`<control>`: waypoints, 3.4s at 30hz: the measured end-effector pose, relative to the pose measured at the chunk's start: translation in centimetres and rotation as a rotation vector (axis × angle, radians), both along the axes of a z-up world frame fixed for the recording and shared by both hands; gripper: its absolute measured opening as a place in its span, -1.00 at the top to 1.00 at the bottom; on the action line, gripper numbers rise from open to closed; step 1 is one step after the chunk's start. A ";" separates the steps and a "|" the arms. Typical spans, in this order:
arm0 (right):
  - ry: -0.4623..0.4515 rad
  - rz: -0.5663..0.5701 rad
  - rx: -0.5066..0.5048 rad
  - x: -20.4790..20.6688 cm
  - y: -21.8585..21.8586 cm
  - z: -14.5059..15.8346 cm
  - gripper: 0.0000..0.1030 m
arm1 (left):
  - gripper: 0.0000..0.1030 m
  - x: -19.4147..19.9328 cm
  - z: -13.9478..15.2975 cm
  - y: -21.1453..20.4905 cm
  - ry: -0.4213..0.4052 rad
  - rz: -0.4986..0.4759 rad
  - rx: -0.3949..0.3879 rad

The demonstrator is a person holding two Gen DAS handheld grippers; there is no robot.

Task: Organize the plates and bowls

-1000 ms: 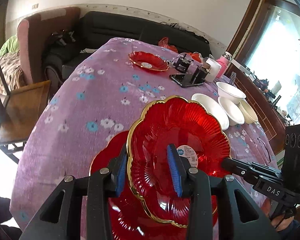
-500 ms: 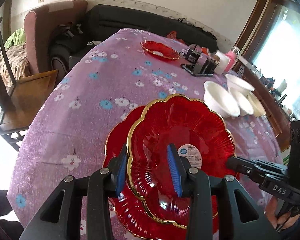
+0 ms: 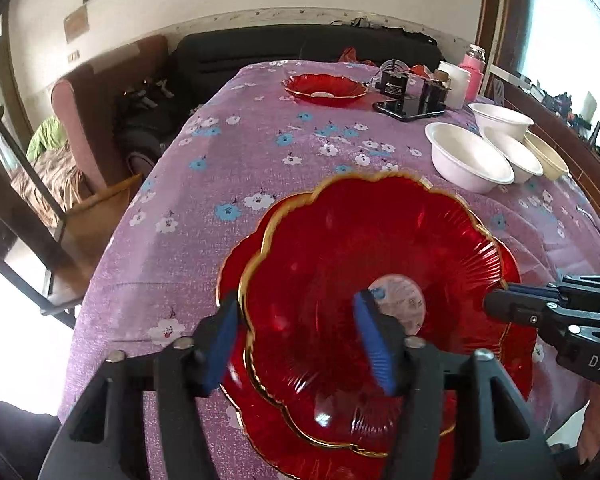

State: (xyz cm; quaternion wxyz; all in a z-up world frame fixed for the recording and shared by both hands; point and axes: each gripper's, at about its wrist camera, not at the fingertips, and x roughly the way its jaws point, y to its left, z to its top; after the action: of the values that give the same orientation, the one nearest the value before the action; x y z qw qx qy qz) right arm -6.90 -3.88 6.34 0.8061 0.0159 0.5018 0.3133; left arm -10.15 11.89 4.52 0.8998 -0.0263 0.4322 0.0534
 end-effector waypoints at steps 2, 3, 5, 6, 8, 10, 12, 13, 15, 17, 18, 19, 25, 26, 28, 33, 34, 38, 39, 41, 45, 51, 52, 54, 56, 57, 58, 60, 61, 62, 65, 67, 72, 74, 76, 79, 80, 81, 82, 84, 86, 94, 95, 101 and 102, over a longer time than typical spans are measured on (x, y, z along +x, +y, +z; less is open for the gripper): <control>-0.009 0.000 -0.006 -0.1 0.0 0.0 0.76 | -0.20 -0.1 0.1 0.0 -0.002 0.001 0.002; -0.017 -0.001 -0.009 -0.1 0.0 0.2 0.72 | -0.21 -0.1 0.2 0.0 -0.006 0.000 0.009; -0.029 -0.002 -0.008 -0.2 0.0 0.4 0.67 | -0.22 -0.2 0.4 0.0 -0.012 0.000 0.010; -0.045 -0.005 -0.017 -0.3 0.0 0.6 0.67 | -0.22 -0.3 0.5 0.1 -0.014 0.000 0.006; -0.061 -0.008 -0.013 -0.4 -0.2 1.0 0.66 | -0.24 -0.4 0.7 0.2 -0.018 0.001 -0.002; -0.068 -0.016 -0.001 -0.3 -0.5 1.3 0.57 | -0.27 -0.5 0.9 0.3 -0.027 0.005 -0.006; -0.076 -0.031 0.014 -0.2 -1.0 1.7 0.40 | -0.32 -0.6 1.2 0.3 -0.039 0.010 -0.006; -0.082 -0.040 0.022 -0.2 -1.3 1.9 0.37 | -0.35 -0.7 1.2 0.3 -0.045 0.015 -0.004; -0.089 -0.054 0.033 -0.2 -1.8 2.1 0.35 | -0.36 -0.9 1.5 0.5 -0.057 0.024 -0.010; -0.092 -0.064 0.043 -0.2 -2.3 2.3 0.35 | -0.36 -1.1 1.7 0.7 -0.065 0.034 -0.015; -0.094 -0.074 0.048 -0.1 -2.6 2.4 0.35 | -0.36 -1.2 1.9 0.8 -0.072 0.040 -0.017; -0.094 -0.080 0.051 -0.1 -2.7 2.4 0.35 | -0.37 -1.3 2.0 0.9 -0.076 0.043 -0.019; -0.076 -0.113 0.070 0.4 -4.0 2.3 0.35 | -0.37 -1.7 2.8 1.1 -0.101 0.053 -0.024; -0.077 -0.117 0.071 0.5 -4.2 2.3 0.35 | -0.37 -1.7 2.9 1.0 -0.105 0.054 -0.026; -0.073 -0.125 0.075 0.6 -4.6 2.2 0.35 | -0.37 -1.7 3.2 0.8 -0.109 0.047 -0.031; -0.078 -0.163 0.079 1.1 -6.0 2.3 0.35 | -0.38 -1.5 3.8 -0.3 -0.118 0.017 -0.045; -0.079 -0.172 0.085 1.2 -6.4 2.3 0.35 | -0.38 -1.4 3.9 -0.6 -0.118 0.010 -0.048; -0.090 -0.236 0.111 1.9 -8.6 2.5 0.35 | -0.38 -1.0 4.3 -1.7 -0.120 -0.016 -0.060; -0.096 -0.258 0.113 2.1 -9.2 2.5 0.35 | -0.38 -0.9 4.4 -2.1 -0.121 -0.026 -0.062; -0.090 -0.288 0.112 2.6 -10.3 2.4 0.35 | -0.38 -0.7 4.4 -2.7 -0.119 -0.034 -0.065; -0.078 -0.349 0.132 4.0 -12.7 1.8 0.35 | -0.38 0.0 4.4 -4.3 -0.109 -0.058 -0.069; -0.051 -0.421 0.141 6.9 -16.3 1.4 0.35 | -0.40 1.4 4.8 -6.8 -0.107 -0.120 -0.078; -0.049 -0.428 0.146 7.3 -16.8 1.4 0.35 | -0.41 1.9 4.6 -7.2 -0.100 -0.126 -0.078; -0.047 -0.444 0.141 8.2 -17.8 1.3 0.35 | -0.41 2.8 4.4 -7.6 -0.085 -0.137 -0.089; -0.058 -0.443 0.124 8.9 -18.2 1.4 0.35 | -0.41 3.5 4.2 -8.0 -0.075 -0.145 -0.100; -0.063 -0.446 0.113 9.3 -18.4 1.4 0.35 | -0.41 3.8 4.2 -8.2 -0.069 -0.148 -0.102; -0.062 -0.447 0.108 9.6 -18.4 1.4 0.35 | -0.41 4.3 4.2 -8.4 -0.063 -0.152 -0.099; -0.039 -0.425 0.113 10.7 -18.1 1.7 0.35 | -0.41 4.8 4.2 -8.8 -0.057 -0.155 -0.091; -0.031 -0.412 0.122 11.3 -18.0 2.0 0.35 | -0.42 5.0 4.3 -8.9 -0.054 -0.156 -0.085; -0.036 -0.399 0.130 12.0 -17.8 2.7 0.35 | -0.41 5.2 4.3 -9.0 -0.052 -0.155 -0.081; -0.148 -0.357 0.125 13.4 -16.5 5.1 -0.06 | -0.41 5.6 4.4 -9.4 -0.042 -0.146 -0.084; -0.216 -0.346 0.155 13.9 -16.0 5.6 -0.17 | -0.41 5.7 4.4 -9.7 -0.028 -0.131 -0.078; -0.151 -0.256 0.201 14.2 -15.7 2.7 0.13 | -0.42 6.3 4.4 -10.5 0.000 -0.086 -0.055; -0.128 -0.253 0.205 14.3 -16.1 2.3 0.20 | -0.42 7.0 4.5 -10.8 0.007 -0.074 -0.084; -0.111 -0.254 0.238 14.2 -16.9 2.3 0.20 | -0.41 7.7 4.7 -11.4 0.010 -0.067 -0.105; -0.097 -0.256 0.234 14.4 -17.5 2.2 0.20 | -0.41 8.8 5.4 -12.0 0.019 -0.059 -0.131; -0.068 -0.262 0.236 14.7 -17.8 1.9 0.20 | -0.41 9.3 5.6 -12.1 0.026 -0.054 -0.146; -0.016 -0.258 0.259 14.9 -18.1 1.6 0.22 | -0.41 9.8 5.7 -12.2 0.037 -0.052 -0.165; 0.020 -0.249 0.286 14.9 -18.4 1.5 0.24 | -0.41 10.5 5.7 -12.2 0.053 -0.046 -0.176; 0.077 -0.231 0.343 14.8 -19.0 1.6 0.25 | -0.41 11.9 5.5 -12.3 0.096 -0.022 -0.203; 0.061 -0.241 0.338 14.4 -19.6 2.2 0.25 | -0.41 13.8 5.0 -12.6 0.135 -0.018 -0.224; 0.142 -0.193 0.371 14.5 -18.6 0.7 0.50 | -0.33 18.7 2.3 -10.8 0.193 0.081 -0.248; 0.156 -0.196 0.365 14.6 -18.3 0.3 0.52 | -0.28 19.0 2.2 -10.4 0.192 0.093 -0.253; 0.178 -0.247 0.323 15.3 -17.9 -1.5 0.53 | -0.23 21.4 1.2 -8.6 0.183 0.102 -0.334; 0.180 -0.251 0.321 15.5 -17.9 -1.7 0.53 | -0.23 21.9 0.9 -8.6 0.199 0.094 -0.346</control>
State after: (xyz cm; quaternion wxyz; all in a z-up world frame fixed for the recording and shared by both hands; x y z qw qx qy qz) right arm 8.61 -21.80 4.69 0.7777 0.2344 0.5096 0.2837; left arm 11.71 3.27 5.38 0.8314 -0.1951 0.5198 0.0227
